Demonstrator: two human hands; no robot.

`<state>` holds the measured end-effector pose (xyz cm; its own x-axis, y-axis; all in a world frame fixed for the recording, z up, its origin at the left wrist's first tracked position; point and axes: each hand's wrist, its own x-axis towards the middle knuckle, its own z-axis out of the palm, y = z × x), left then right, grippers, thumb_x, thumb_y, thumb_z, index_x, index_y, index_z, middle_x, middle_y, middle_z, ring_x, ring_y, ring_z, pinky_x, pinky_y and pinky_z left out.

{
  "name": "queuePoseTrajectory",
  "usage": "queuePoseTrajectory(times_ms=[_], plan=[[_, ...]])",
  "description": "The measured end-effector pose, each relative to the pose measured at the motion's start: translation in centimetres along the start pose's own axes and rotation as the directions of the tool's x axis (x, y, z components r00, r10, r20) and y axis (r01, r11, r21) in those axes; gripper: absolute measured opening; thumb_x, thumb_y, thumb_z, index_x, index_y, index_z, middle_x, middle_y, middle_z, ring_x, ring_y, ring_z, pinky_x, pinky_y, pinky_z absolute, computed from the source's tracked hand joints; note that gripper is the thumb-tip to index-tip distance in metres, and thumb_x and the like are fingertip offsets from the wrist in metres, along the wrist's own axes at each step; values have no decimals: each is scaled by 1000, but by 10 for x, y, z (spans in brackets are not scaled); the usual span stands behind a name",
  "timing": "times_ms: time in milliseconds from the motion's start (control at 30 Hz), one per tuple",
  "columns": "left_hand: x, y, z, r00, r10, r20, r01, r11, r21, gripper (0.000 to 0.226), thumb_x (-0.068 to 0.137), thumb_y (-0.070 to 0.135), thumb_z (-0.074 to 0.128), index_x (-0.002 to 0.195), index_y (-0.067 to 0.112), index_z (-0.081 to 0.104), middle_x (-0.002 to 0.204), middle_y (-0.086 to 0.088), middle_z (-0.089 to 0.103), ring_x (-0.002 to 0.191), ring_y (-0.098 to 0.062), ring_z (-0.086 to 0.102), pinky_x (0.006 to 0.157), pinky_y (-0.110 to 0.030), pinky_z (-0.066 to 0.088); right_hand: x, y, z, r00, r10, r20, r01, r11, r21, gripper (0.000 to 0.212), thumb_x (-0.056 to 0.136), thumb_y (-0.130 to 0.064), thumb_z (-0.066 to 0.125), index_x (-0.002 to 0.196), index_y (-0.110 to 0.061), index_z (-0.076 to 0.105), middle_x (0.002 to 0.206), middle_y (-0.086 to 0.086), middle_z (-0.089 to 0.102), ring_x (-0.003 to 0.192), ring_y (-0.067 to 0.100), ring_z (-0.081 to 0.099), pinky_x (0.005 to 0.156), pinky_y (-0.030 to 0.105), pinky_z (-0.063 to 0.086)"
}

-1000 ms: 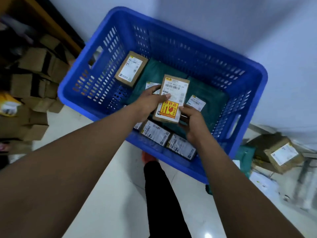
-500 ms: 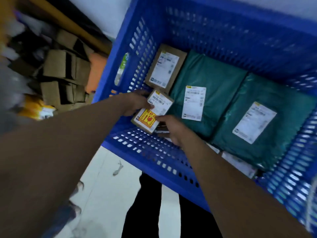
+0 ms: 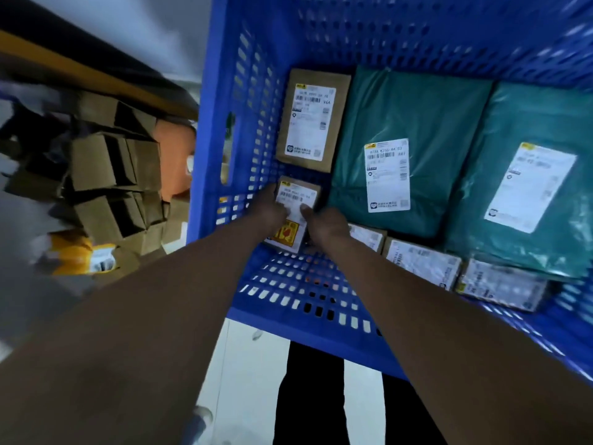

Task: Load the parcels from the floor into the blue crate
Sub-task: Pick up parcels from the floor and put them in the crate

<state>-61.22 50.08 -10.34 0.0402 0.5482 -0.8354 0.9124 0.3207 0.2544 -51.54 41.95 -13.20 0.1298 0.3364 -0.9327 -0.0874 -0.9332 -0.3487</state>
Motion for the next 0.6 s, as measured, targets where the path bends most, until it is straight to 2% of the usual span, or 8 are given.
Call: queuePoseTrajectory(times_ms=[67,167,267,367,400,433,533,600], plan=[[1,-3,7,995,64,-76,-66,998,-19,45,94,-4,57,136,11,54,136,-11,62,123,-28,59,93,-32,47,3,-2,8,994,-49,-94,43,997,-59,38,102,-42,51,97,-7,66,84,9,61,74,24,60,59,28,43],[4,-12,19,982,104,-156,-112,993,-40,46,90,-3,54,131,16,59,132,-8,66,119,-26,62,96,-34,51,5,-5,18,984,-45,-172,39,999,-34,35,102,-31,52,105,-1,68,104,19,69,92,32,68,73,37,57],[8,-13,24,979,52,-197,-69,994,-79,18,100,15,51,111,22,64,116,-4,71,97,-19,66,71,-19,51,5,-4,21,975,-41,-219,40,999,-7,26,100,-18,51,113,-1,66,116,19,67,103,33,66,74,30,50],[17,-17,29,973,78,-216,-91,995,-50,15,104,16,50,110,16,64,105,0,68,76,-7,60,53,-2,42,2,0,22,961,-85,-264,103,993,58,26,97,-12,49,119,-5,62,121,17,66,104,33,64,79,32,53],[16,-15,28,974,67,-215,-77,996,-37,17,106,16,47,106,16,64,97,2,65,70,-3,55,48,-2,38,1,1,23,959,-95,-267,120,990,78,27,97,-12,49,121,-7,60,122,17,65,105,34,64,83,37,56],[17,-14,29,974,51,-222,-58,998,-24,19,106,17,46,104,13,64,94,3,65,70,-6,57,50,-6,41,-1,3,23,957,-106,-271,134,987,89,30,97,-12,49,125,-7,59,124,17,65,106,34,64,87,40,57],[21,-7,31,974,16,-228,-2,998,60,23,103,12,48,114,4,67,117,-13,69,102,-27,67,75,-25,51,-5,5,21,948,-132,-290,161,984,77,37,100,-13,50,134,-4,56,131,17,62,116,31,60,88,27,46],[20,-4,32,978,24,-205,4,991,135,24,102,11,51,118,3,67,125,-15,67,110,-29,66,79,-27,48,-6,8,20,942,-141,-306,168,984,61,36,100,-12,50,134,-3,58,130,18,63,117,30,60,82,24,42]])
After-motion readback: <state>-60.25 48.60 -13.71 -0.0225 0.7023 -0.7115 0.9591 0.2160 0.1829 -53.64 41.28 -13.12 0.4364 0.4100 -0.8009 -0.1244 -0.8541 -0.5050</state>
